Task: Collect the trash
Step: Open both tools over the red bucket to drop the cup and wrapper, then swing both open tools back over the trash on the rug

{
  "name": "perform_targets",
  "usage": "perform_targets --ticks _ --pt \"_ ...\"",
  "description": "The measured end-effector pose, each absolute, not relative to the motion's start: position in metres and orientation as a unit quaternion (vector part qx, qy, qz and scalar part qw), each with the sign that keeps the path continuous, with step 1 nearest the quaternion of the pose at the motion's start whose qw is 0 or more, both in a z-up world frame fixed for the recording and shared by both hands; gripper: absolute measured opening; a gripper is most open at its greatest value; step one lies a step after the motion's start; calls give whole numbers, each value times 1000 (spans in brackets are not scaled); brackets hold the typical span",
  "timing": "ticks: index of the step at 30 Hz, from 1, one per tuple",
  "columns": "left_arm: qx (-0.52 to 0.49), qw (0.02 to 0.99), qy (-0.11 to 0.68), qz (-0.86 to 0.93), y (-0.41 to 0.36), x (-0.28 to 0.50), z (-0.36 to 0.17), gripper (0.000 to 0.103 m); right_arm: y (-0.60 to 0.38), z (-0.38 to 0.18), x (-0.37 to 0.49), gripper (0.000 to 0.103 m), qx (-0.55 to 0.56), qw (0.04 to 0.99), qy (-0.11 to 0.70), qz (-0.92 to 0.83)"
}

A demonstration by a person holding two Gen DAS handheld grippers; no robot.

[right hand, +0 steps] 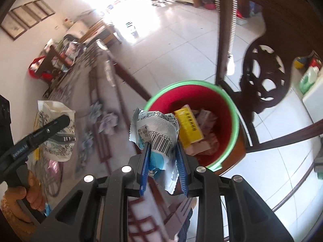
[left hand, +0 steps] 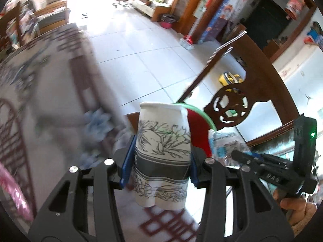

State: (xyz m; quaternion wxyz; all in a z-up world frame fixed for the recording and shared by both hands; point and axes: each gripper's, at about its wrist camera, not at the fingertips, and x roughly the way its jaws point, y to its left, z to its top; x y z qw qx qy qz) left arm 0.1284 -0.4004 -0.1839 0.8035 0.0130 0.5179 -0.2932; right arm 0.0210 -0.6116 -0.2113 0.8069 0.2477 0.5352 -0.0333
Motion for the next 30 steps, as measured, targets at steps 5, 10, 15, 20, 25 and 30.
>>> perform_targets --ticks 5,10,15,20,25,30 --pt "37 794 511 -327 -446 135 -185 43 -633 -220 24 27 260 801 537 -54" --pt "49 781 517 -347 -471 140 -195 86 -648 -223 24 55 280 799 527 -70" --pt "21 783 518 -342 -458 143 -193 86 -653 -220 23 55 285 798 524 -84" --pt "-3 802 506 -318 -413 138 -175 86 -639 -211 18 56 275 802 524 -81" --pt "-16 833 479 -277 -350 121 -152 86 -603 -204 22 57 256 807 530 -57" --pt "-39 856 468 -214 -267 103 -142 86 -549 -197 31 60 227 812 538 -15"
